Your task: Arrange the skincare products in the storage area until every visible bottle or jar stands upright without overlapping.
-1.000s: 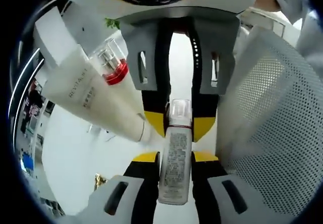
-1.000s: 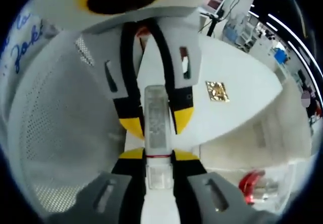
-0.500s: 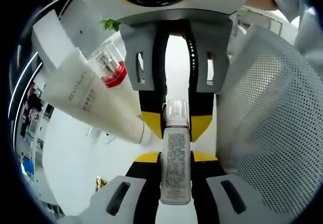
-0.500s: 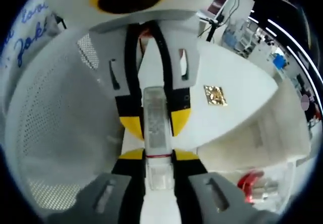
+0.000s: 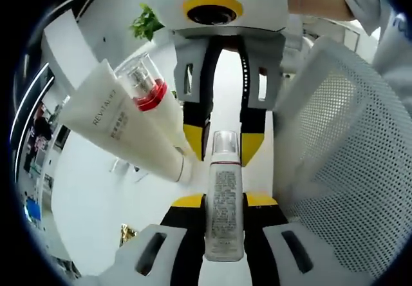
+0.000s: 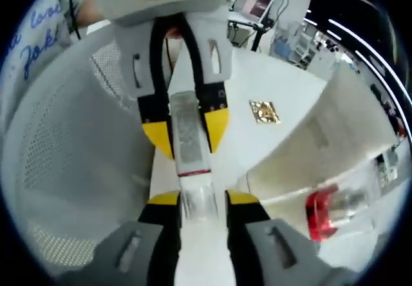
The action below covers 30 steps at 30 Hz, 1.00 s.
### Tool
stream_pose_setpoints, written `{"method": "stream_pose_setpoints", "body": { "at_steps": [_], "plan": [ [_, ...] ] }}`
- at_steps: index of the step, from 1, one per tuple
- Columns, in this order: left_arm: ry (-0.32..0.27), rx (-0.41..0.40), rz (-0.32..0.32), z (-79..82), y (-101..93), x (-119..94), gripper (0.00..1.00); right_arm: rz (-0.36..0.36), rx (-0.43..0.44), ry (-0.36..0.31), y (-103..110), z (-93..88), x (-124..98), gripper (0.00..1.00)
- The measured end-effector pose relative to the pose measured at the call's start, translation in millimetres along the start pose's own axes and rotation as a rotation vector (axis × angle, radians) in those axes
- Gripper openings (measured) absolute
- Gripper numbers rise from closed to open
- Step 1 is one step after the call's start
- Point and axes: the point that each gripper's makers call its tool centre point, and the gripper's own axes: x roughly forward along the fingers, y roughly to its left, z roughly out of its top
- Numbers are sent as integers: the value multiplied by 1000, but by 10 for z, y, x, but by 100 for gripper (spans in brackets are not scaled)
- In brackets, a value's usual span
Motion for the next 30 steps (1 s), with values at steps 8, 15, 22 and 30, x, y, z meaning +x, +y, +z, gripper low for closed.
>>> {"method": "stream_pose_setpoints", "body": {
  "at_steps": [8, 15, 22, 30],
  "plan": [
    [-18, 6, 3, 38, -4, -47, 17, -8, 52, -31, 26, -121, -29, 25],
    [-30, 1, 3, 67, -19, -51, 17, -12, 84, -81, 35, -97, -60, 22],
    [-35, 2, -1, 78, -10, -50, 17, -13, 82, -112, 34, -69, -68, 21],
    [-29, -6, -10, 34, 2, -6, 17, -13, 57, -125, 28, -39, -121, 20]
  ]
}}
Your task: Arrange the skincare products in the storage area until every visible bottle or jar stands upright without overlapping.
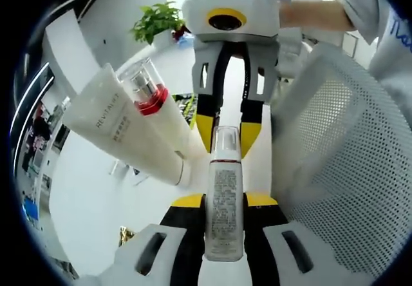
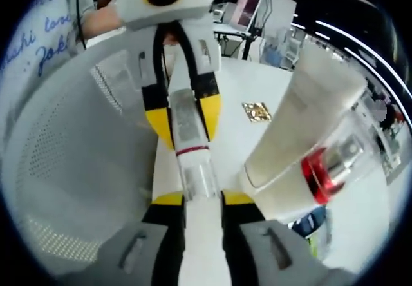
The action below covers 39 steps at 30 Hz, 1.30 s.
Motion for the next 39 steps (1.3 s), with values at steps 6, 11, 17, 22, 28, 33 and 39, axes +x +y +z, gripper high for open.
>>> {"method": "stream_pose_setpoints", "body": {
  "at_steps": [6, 11, 17, 22, 28, 33, 39],
  "plan": [
    [-3, -5, -7, -21, 8, 13, 17, 2, -9, -46, -17, 123, -93, 20],
    [-12, -22, -23, -55, -2, 39, 17, 14, -23, -91, -9, 256, -159, 20],
    [-26, -26, -32, -55, -5, 72, 17, 19, -53, -122, -8, 380, -210, 20],
    [-53, -30, -41, -19, 3, 95, 17, 34, -27, -154, -15, 457, -262, 20],
    [-75, -28, -57, 13, -17, 152, 17, 67, 23, -252, 12, 659, -321, 20],
    [-117, -51, -74, 88, -43, 188, 17, 80, 51, -313, 12, 779, -346, 19],
    [-139, -55, -86, 140, -52, 215, 18, 76, 73, -346, 4, 843, -351, 19]
  ]
}}
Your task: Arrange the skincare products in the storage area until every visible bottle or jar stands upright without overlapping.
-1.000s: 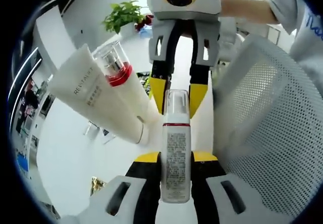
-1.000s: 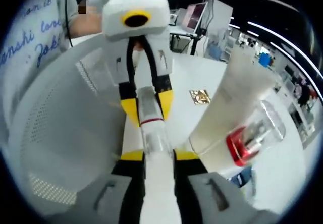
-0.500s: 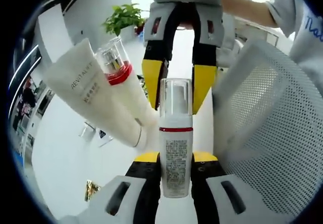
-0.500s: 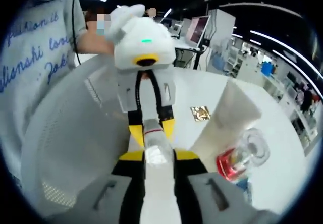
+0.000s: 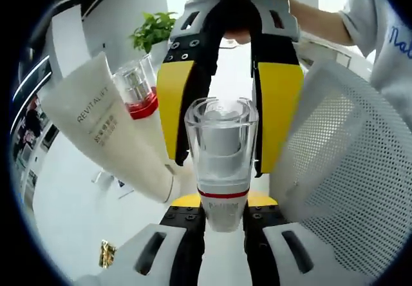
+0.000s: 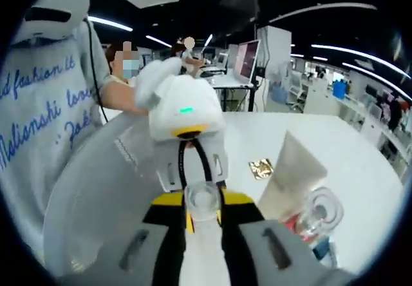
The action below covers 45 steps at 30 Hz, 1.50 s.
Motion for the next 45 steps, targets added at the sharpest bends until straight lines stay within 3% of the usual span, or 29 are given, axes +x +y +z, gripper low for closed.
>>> {"method": "stream_pose_setpoints", "body": {
  "at_steps": [5, 12, 27, 34, 45],
  "plan": [
    [-13, -8, -4, 18, 14, 36, 18, -25, 8, -3, -26, 12, 20, 19],
    [1, 11, -2, -9, 17, 79, 19, -44, 20, 33, -54, -41, 55, 18],
    [-3, -36, 24, -47, 101, 32, 24, -65, 16, 109, -161, -195, 142, 18],
    [-7, -75, 71, -65, 207, 23, 25, -72, 31, 126, -201, -263, 168, 18],
    [-20, -77, 57, -41, 185, 55, 19, -69, 59, 116, -237, -281, 194, 19]
  ]
}}
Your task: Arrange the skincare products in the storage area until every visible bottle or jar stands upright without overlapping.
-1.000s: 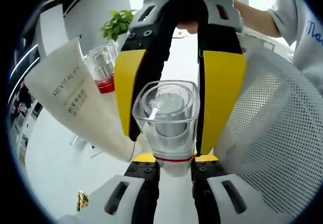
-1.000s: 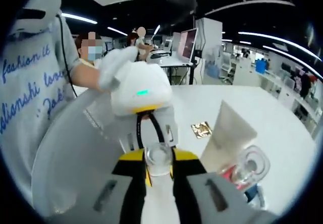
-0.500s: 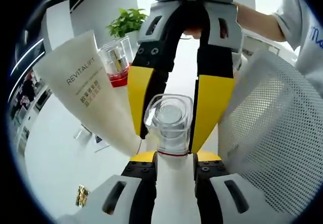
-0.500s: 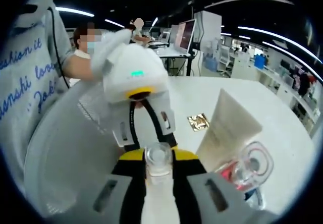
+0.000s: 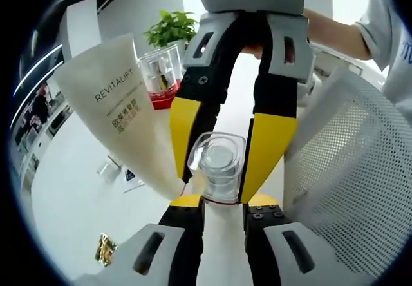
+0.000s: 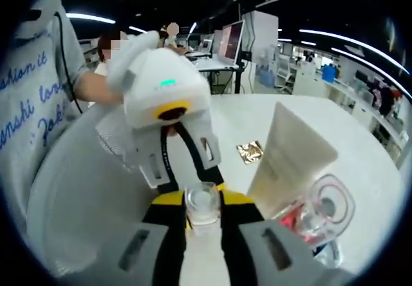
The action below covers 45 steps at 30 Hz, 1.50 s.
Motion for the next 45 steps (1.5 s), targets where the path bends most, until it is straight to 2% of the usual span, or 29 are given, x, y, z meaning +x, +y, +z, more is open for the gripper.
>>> {"method": "stream_pose_setpoints", "body": {
  "at_steps": [18, 28, 33, 36, 45],
  "plan": [
    [11, -9, 0, -28, 1, 27, 20, -16, 19, -20, -33, 20, -40, 25],
    [24, -25, 11, -71, 35, 0, 20, -44, 64, -8, 1, -109, -163, 26],
    [28, -26, 16, -82, 41, -12, 20, -69, 93, 22, 30, -236, -153, 25],
    [40, -39, 17, -112, 44, -22, 20, -111, 105, 69, 22, -327, -134, 24],
    [64, -46, 20, -167, 40, -33, 18, -143, 141, 140, 75, -479, -18, 21]
  ]
}}
